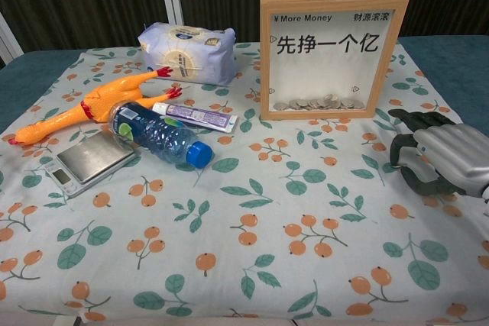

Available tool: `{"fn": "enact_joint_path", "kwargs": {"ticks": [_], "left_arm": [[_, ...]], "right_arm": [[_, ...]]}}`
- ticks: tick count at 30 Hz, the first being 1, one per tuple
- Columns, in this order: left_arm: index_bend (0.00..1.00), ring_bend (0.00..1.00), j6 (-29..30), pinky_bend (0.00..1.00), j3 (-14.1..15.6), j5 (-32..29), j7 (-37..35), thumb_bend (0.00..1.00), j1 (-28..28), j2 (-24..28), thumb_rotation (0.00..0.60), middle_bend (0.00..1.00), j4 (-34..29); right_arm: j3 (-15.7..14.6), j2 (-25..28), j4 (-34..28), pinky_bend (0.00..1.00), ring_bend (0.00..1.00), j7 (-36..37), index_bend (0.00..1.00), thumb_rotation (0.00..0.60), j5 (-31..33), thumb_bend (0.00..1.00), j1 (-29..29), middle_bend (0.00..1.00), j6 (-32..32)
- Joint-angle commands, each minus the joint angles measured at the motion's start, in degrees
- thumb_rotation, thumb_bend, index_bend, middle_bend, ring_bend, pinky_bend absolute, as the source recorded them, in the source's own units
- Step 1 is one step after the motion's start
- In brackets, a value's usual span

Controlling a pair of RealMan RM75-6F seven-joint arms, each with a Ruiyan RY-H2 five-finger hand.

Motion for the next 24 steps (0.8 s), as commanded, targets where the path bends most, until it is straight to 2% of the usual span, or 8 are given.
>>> {"fn": "enact_joint_path", "kwargs": {"ticks": [1, 15, 24], "left_arm": [[0.0, 0.0, -0.06, 0.0, 0.02, 0.0, 0.12, 0.42, -0.03, 0.01, 0.6, 0.0, -0.07], [0.0, 0.0, -0.56, 0.0, 0.03, -0.32, 0.12, 0.41, -0.14, -0.26, 0.6, 0.0, 0.19], [0.0, 0.0, -0.58, 0.0, 0.13, -0.2, -0.52, 0.41, -0.15, -0.51, 0.6, 0.0, 0.82]], "right_arm": [[0.02, -0.12, 0.21, 0.0, 0.0, 0.07, 0.63, 0.6, -0.05, 0.36, 0.0, 0.03, 0.11], [-0.1, -0.7, 1.25, 0.0, 0.0, 0.98, 0.69, 0.6, -0.88, 0.36, -0.23, 0.06, 1.84], [-0.13, -0.87, 1.77, 0.0, 0.0, 1.1, 0.67, 0.6, -1.03, 0.36, -0.34, 0.06, 2.04]]}}
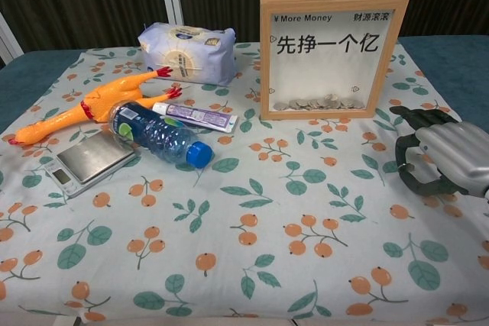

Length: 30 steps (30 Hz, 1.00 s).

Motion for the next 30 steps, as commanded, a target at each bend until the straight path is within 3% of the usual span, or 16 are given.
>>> {"fn": "enact_joint_path", "kwargs": {"ticks": [1, 24, 30], "left_arm": [[0.0, 0.0, 0.02, 0.0, 0.02, 0.05, -0.1, 0.41, -0.01, -0.04, 0.6, 0.0, 0.08], [0.0, 0.0, -0.16, 0.0, 0.55, 0.76, -0.84, 0.41, -0.15, -0.48, 0.6, 0.0, 0.53], [0.0, 0.0, -0.77, 0.0, 0.97, 0.95, -0.89, 0.41, -0.28, -0.66, 0.6, 0.0, 0.52]], "right_arm": [[-0.04, 0.0, 0.01, 0.0, 0.0, 0.1, 0.66, 0.6, -0.06, 0.36, 0.0, 0.06, 0.0], [0.04, 0.46, -0.44, 0.0, 0.0, 1.02, 0.66, 0.6, -0.61, 0.36, -0.3, 0.06, 1.17], [0.23, 0.43, -0.41, 0.0, 0.0, 1.4, 0.67, 0.6, -0.64, 0.42, -0.05, 0.07, 1.09]]}}
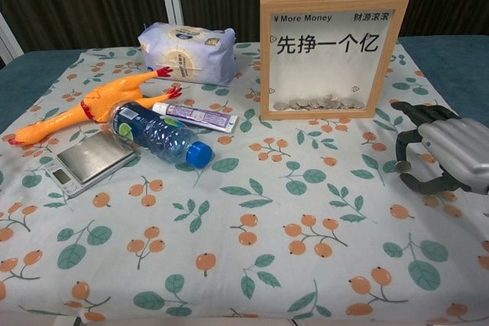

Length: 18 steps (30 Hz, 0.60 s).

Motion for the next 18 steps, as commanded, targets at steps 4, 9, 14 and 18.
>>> {"fn": "enact_joint_path", "kwargs": {"ticks": [4, 9, 14, 18], "left_arm": [[0.0, 0.0, -0.12, 0.0, 0.1, 0.12, 0.09, 0.41, -0.11, -0.04, 0.6, 0.0, -0.06], [0.0, 0.0, -0.26, 0.0, -0.01, 0.08, 0.03, 0.41, -0.31, 0.03, 0.6, 0.0, -0.1], [0.0, 0.0, 0.02, 0.0, 0.05, 0.08, -0.25, 0.41, -0.14, 0.14, 0.6, 0.0, -0.03], [0.0, 0.0, 0.23, 0.0, 0.04, 0.09, -0.34, 0.41, -0.06, 0.27, 0.6, 0.0, -0.04]], "right_arm": [[0.01, 0.17, -0.02, 0.0, 0.0, 0.17, 0.67, 0.6, -0.07, 0.45, 0.05, 0.07, 0.03], [0.08, 0.29, -0.26, 0.0, 0.0, 0.22, 0.67, 0.6, -0.04, 0.49, 0.12, 0.07, -0.04], [-0.06, 0.39, -0.49, 0.0, 0.0, -0.04, 0.68, 0.6, -0.12, 0.52, 0.1, 0.07, -0.11], [0.0, 0.49, -0.8, 0.0, 0.0, -0.17, 0.68, 0.6, -0.05, 0.55, 0.19, 0.08, -0.28]]}}
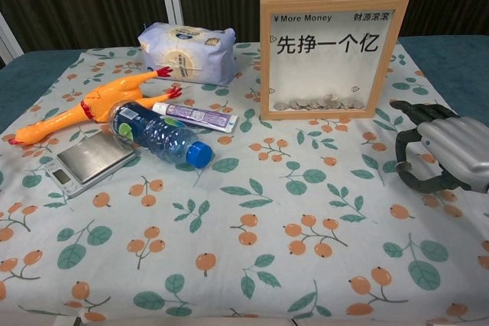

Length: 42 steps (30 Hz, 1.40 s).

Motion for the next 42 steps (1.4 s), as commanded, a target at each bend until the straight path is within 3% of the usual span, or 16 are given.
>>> {"fn": "enact_joint_path", "kwargs": {"ticks": [1, 19, 22, 25, 33, 37, 42], "left_arm": [[0.0, 0.0, 0.09, 0.0, 0.0, 0.0, -0.01, 0.41, 0.04, 0.05, 0.6, 0.0, 0.04], [0.0, 0.0, 0.55, 0.0, 0.03, 0.2, 0.11, 0.41, 0.16, 0.23, 0.6, 0.0, -0.26], [0.0, 0.0, 0.64, 0.0, 0.03, 0.15, 0.29, 0.41, 0.23, 0.37, 0.6, 0.0, -0.43], [0.0, 0.0, 0.71, 0.0, -0.06, 0.02, 0.43, 0.41, 0.27, 0.49, 0.6, 0.0, -0.67], [0.0, 0.0, 1.3, 0.0, -0.25, 0.37, 0.42, 0.42, 0.25, 0.46, 0.6, 0.0, -1.04], [0.0, 0.0, 1.51, 0.0, -0.34, 0.54, 0.56, 0.42, 0.18, 0.45, 0.6, 0.0, -1.34], [0.0, 0.0, 1.4, 0.0, -0.47, 0.48, 0.69, 0.41, 0.01, 0.66, 0.6, 0.0, -1.74]], "right_arm": [[0.07, 0.06, -0.2, 0.0, 0.0, -0.03, 0.68, 0.6, 0.09, 0.56, 0.06, 0.08, -0.15], [0.48, 1.37, -2.72, 0.0, 0.0, -0.27, 0.73, 0.6, -0.23, 0.62, 0.1, 0.1, 1.18], [1.16, 3.7, -7.57, 0.0, 0.0, 0.32, 0.73, 0.6, -1.32, 0.62, 0.15, 0.11, 3.88], [2.56, 8.46, -17.04, 0.0, 0.0, 0.1, 0.73, 0.6, -2.31, 0.62, 0.24, 0.11, 6.53], [10.76, 25.83, -46.06, 0.0, 0.0, -7.37, 0.73, 0.6, -2.89, 0.63, 2.66, 0.12, 8.23], [16.53, 30.65, -52.83, 0.0, 0.0, -12.34, 0.74, 0.6, 0.79, 0.63, 5.69, 0.12, 5.5], [22.95, 32.66, -53.7, 0.0, 0.0, -20.56, 0.74, 0.6, 10.49, 0.63, 11.52, 0.12, -0.36]]}}
